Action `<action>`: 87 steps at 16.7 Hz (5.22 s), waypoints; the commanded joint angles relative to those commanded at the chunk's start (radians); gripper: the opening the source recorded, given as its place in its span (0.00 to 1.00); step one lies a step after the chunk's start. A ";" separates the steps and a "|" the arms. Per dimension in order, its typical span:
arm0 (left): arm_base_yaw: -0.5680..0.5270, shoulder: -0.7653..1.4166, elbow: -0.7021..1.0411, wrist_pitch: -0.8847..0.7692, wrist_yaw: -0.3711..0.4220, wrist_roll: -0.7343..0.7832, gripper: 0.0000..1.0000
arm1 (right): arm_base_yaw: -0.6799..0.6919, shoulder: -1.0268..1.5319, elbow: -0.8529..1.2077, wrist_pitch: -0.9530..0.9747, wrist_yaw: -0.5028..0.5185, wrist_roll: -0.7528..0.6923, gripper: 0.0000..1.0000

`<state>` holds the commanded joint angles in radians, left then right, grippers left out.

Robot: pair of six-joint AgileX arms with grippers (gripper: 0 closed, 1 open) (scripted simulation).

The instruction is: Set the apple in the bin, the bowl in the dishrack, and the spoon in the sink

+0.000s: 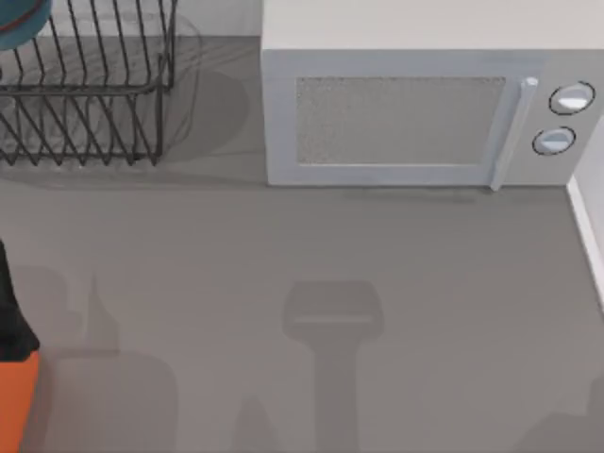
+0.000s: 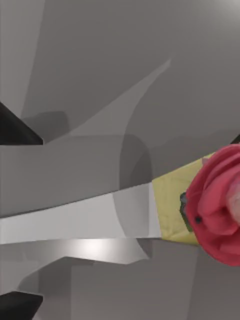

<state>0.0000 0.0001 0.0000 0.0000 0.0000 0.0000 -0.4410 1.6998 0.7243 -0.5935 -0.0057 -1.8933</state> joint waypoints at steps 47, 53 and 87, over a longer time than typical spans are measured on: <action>0.000 0.000 0.000 0.000 0.000 0.000 1.00 | 0.309 1.050 2.179 -1.130 0.047 0.361 0.00; 0.000 0.000 0.000 0.000 0.000 0.000 1.00 | 0.304 1.045 2.163 -1.118 0.047 0.361 0.00; 0.000 0.000 0.000 0.000 0.000 0.000 1.00 | 0.306 0.895 1.694 -0.800 0.044 0.357 1.00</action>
<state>0.0000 0.0001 0.0000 0.0000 0.0000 0.0000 -0.1348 2.5953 2.4184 -1.3938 0.0388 -1.5364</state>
